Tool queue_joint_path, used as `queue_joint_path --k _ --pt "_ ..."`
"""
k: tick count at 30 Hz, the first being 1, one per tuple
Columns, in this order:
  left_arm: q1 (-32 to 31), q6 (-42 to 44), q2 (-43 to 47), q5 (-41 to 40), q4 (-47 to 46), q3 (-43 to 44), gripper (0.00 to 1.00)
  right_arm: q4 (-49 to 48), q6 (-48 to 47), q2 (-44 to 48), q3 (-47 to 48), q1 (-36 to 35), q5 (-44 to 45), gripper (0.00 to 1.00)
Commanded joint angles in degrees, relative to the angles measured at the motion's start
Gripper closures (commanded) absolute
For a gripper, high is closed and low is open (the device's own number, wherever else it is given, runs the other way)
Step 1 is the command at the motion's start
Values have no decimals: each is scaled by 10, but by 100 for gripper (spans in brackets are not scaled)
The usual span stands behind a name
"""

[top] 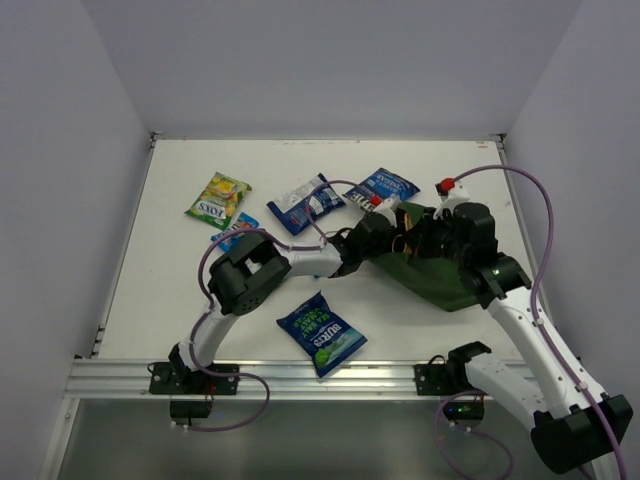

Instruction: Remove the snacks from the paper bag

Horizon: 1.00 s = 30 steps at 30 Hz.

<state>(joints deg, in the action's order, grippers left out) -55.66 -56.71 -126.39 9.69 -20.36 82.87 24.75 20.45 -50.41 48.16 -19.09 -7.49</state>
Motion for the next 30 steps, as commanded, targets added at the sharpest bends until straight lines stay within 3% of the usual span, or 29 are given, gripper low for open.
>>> queue_joint_path --k 1,3,4,6,7,9,19,30 --pt "-15 -17 -11 8 -57 -17 47 -59 25 14 25 -16 -92 100" --pt "-15 -6 -6 1 -55 -22 54 -55 20 15 23 -15 -81 100" --pt "-15 -2 -4 -2 -54 -24 65 -53 14 15 22 -15 -77 100" --pt "-14 9 11 -7 -54 -36 78 -45 5 17 18 -15 -60 100" --pt "-13 12 18 -9 -54 -40 91 -41 1 18 16 -15 -49 100" --pt "-9 26 46 -17 -49 -51 100 -31 -10 22 7 -14 -8 100" --pt "1 115 164 -36 80 -54 100 29 -53 19 -2 -5 178 100" --pt "4 165 283 -64 201 -62 100 58 -84 6 12 5 256 100"
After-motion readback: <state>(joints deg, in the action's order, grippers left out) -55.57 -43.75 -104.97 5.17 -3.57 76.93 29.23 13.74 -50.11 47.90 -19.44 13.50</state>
